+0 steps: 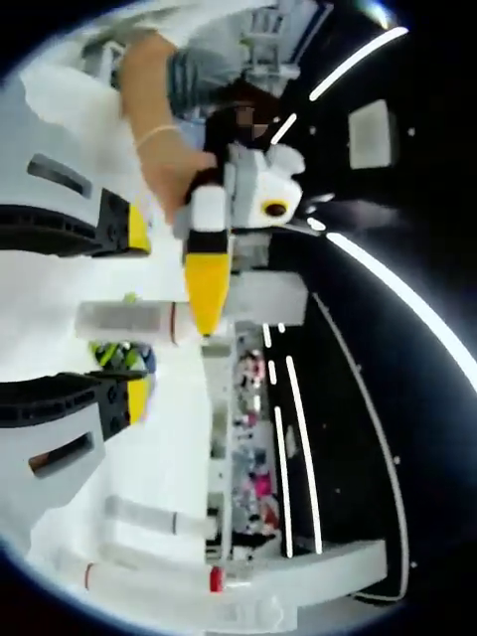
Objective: Arrange the skincare products in the storage area until every visible bottle or jar stands upright without overlapping.
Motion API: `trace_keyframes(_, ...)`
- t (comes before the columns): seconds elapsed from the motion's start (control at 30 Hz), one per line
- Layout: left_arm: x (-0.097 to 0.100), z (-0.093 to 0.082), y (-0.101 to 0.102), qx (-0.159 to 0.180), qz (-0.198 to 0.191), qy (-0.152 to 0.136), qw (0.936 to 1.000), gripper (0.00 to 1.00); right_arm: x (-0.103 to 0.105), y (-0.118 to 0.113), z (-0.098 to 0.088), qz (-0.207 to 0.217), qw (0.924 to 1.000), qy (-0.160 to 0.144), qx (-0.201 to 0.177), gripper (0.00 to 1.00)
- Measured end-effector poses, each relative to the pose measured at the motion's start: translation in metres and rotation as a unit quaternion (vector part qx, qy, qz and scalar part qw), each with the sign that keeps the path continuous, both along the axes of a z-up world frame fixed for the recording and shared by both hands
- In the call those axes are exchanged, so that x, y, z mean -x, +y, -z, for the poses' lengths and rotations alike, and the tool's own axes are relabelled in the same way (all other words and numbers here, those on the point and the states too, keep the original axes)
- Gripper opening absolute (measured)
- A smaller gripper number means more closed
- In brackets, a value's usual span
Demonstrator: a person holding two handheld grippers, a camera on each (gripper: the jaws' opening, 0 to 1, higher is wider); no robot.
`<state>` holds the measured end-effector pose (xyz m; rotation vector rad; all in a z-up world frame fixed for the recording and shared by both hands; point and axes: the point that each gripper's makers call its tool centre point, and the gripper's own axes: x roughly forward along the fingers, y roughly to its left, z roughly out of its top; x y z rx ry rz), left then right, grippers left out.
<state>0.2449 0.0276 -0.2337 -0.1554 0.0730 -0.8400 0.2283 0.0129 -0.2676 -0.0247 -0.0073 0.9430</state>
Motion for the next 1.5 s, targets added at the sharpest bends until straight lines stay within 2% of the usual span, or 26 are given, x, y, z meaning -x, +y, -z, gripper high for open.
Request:
trace_keyframes(0.17, 0.004, 0.001, -0.007, -0.002, 0.008, 0.001, 1.0000, 0.19, 0.000, -0.008, -0.004, 0.018, 0.9998, 0.000, -0.005, 0.42)
trace_keyframes(0.3, 0.009, 0.003, -0.013, 0.001, 0.013, 0.004, 0.9999, 0.19, 0.001, -0.005, -0.003, 0.016, 0.9996, 0.017, -0.017, 0.42)
trace_keyframes(0.33, 0.008, 0.003, -0.013, 0.000, 0.007, 0.001, 1.0000, 0.19, 0.001, -0.003, 0.003, 0.016, 0.9996, 0.024, 0.000, 0.41)
trace_keyframes(0.43, 0.010, 0.003, -0.017, 0.000, 0.010, -0.005, 0.9999, 0.19, -0.002, -0.001, 0.010, 0.025, 0.9992, 0.027, 0.017, 0.34)
trace_keyframes(0.57, 0.016, 0.002, -0.024, 0.014, 0.032, 0.004, 0.9994, 0.19, 0.000, 0.002, 0.019, 0.019, 0.9983, 0.040, 0.038, 0.30)
trace_keyframes(0.73, 0.019, 0.003, -0.029, -0.002, 0.036, -0.015, 0.9992, 0.19, 0.001, 0.001, 0.025, 0.020, 0.9972, 0.047, 0.054, 0.22)
trace_keyframes(0.97, 0.020, 0.005, -0.033, -0.016, 0.038, -0.028, 0.9987, 0.19, 0.002, 0.000, 0.028, 0.018, 0.9966, 0.058, 0.055, 0.22)
trace_keyframes(1.0, 0.020, 0.007, -0.034, -0.020, 0.038, -0.029, 0.9986, 0.19, 0.001, -0.001, 0.030, 0.022, 0.9959, 0.069, 0.054, 0.22)
trace_keyframes(1.07, 0.019, 0.008, -0.035, -0.029, 0.042, -0.040, 0.9979, 0.20, 0.000, -0.001, 0.031, 0.022, 0.9952, 0.079, 0.053, 0.21)
trace_keyframes(1.1, 0.018, 0.005, -0.037, -0.040, 0.053, -0.078, 0.9947, 0.20, 0.001, -0.001, 0.031, 0.023, 0.9952, 0.080, 0.050, 0.21)
trace_keyframes(1.13, 0.017, 0.003, -0.037, -0.044, 0.052, -0.102, 0.9925, 0.21, 0.000, -0.002, 0.031, 0.024, 0.9951, 0.082, 0.048, 0.21)
trace_keyframes(1.17, 0.015, 0.001, -0.033, -0.044, 0.034, -0.110, 0.9924, 0.25, -0.001, -0.004, 0.031, 0.027, 0.9948, 0.085, 0.049, 0.21)
trace_keyframes(1.2, 0.014, 0.002, -0.032, -0.042, 0.027, -0.105, 0.9933, 0.31, -0.002, -0.006, 0.031, 0.028, 0.9948, 0.085, 0.049, 0.21)
trace_keyframes(1.23, 0.012, 0.001, -0.030, -0.039, 0.019, -0.102, 0.9938, 0.40, -0.004, -0.010, 0.029, 0.035, 0.9948, 0.085, 0.044, 0.21)
trace_keyframes(1.3, 0.010, -0.003, -0.027, -0.021, 0.014, -0.099, 0.9948, 0.50, -0.009, -0.017, 0.023, 0.049, 0.9949, 0.083, 0.030, 0.21)
trace_keyframes(1.33, 0.009, -0.004, -0.025, -0.010, 0.012, -0.095, 0.9953, 0.50, -0.012, -0.022, 0.020, 0.057, 0.9948, 0.080, 0.024, 0.21)
trace_keyframes(1.37, 0.007, -0.005, -0.022, 0.002, 0.010, -0.086, 0.9962, 0.49, -0.021, -0.034, 0.015, 0.088, 0.9936, 0.069, 0.015, 0.21)
trace_keyframes(1.4, 0.006, -0.004, -0.020, 0.007, 0.010, -0.081, 0.9966, 0.49, -0.023, -0.036, 0.014, 0.094, 0.9933, 0.067, 0.013, 0.21)
trace_keyframes(1.5, 0.002, -0.002, -0.016, 0.014, 0.006, -0.070, 0.9975, 0.48, -0.041, -0.066, 0.006, 0.162, 0.9853, 0.053, -0.009, 0.21)
